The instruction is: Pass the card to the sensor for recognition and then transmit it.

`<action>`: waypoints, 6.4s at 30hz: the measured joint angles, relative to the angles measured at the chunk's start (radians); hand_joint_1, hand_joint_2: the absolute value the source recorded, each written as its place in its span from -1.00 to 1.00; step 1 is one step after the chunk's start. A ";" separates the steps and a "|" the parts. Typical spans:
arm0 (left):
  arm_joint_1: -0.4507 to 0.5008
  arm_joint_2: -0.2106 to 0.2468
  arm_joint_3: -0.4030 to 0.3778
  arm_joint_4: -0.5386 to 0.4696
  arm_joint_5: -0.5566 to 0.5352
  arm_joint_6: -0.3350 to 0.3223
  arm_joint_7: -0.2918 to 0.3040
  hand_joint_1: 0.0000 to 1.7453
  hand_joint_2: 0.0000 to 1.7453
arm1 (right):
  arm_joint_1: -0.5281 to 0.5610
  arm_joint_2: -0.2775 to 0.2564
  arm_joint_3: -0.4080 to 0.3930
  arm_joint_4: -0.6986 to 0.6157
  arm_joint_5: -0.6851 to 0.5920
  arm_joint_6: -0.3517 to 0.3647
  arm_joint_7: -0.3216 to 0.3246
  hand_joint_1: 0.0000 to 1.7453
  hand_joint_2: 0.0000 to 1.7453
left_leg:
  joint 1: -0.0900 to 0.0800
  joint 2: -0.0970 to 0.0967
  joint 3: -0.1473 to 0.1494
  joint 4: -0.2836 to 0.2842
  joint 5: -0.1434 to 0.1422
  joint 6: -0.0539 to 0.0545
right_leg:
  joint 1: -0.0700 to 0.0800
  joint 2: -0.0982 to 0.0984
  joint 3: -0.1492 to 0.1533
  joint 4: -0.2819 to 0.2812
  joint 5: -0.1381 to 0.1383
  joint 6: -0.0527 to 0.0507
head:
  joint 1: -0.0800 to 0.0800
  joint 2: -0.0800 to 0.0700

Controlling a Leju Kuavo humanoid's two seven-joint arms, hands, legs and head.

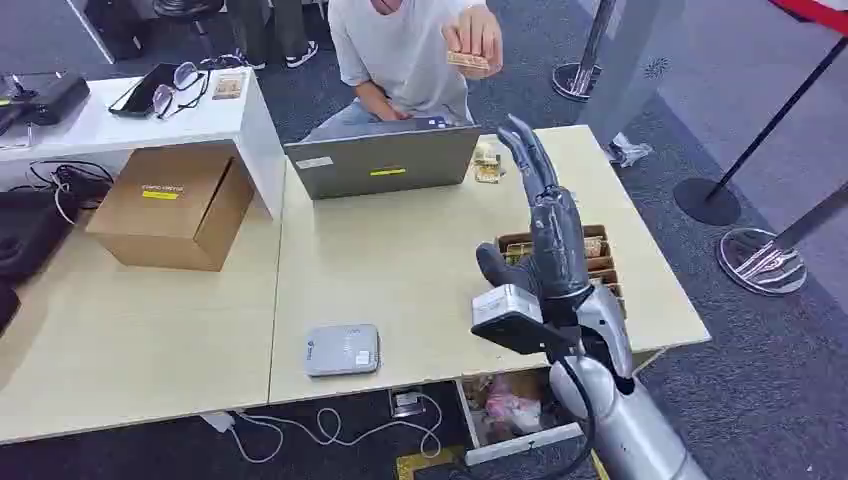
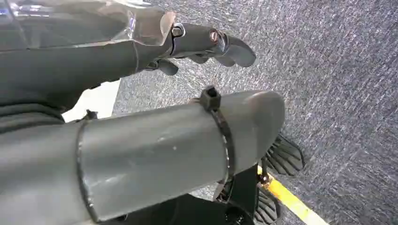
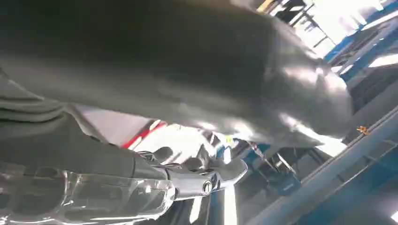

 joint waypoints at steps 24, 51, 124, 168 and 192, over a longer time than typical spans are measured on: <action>-0.004 -0.002 0.000 0.000 -0.001 0.031 0.019 -1.00 -1.00 | -0.372 -0.021 0.074 0.385 0.345 -0.019 0.116 -1.00 1.00 | 0.000 0.000 0.000 0.000 0.002 0.001 | 0.000 0.000 0.000 0.000 0.001 0.000 | 0.000 0.000; -0.001 -0.002 0.000 0.000 0.003 0.023 -0.005 -1.00 -1.00 | -0.448 -0.040 0.123 0.563 0.373 -0.050 0.172 -1.00 1.00 | 0.000 0.000 0.000 0.001 0.002 0.001 | 0.000 0.000 0.000 0.000 0.001 0.000 | 0.000 0.000; -0.003 -0.007 0.000 0.000 0.039 0.042 -0.017 -1.00 -1.00 | -0.460 -0.079 0.170 0.555 0.331 -0.078 0.153 1.00 1.00 | 0.000 0.000 0.000 0.001 0.002 0.001 | 0.000 0.000 0.000 0.000 0.001 0.000 | 0.000 0.000; -0.004 -0.011 0.000 0.000 0.003 0.012 0.017 -1.00 -1.00 | -0.204 0.036 0.195 0.420 -0.405 0.257 0.116 1.00 1.00 | 0.000 0.000 0.000 0.001 0.002 0.001 | 0.000 0.000 0.000 0.000 0.001 0.000 | 0.000 0.000; -0.008 -0.010 0.000 0.000 -0.014 0.010 0.042 -1.00 -1.00 | -0.276 0.170 0.259 0.648 -0.456 0.284 0.152 1.00 1.00 | 0.000 0.000 0.000 0.001 0.002 0.001 | 0.000 0.000 0.000 0.000 0.001 0.000 | 0.000 0.000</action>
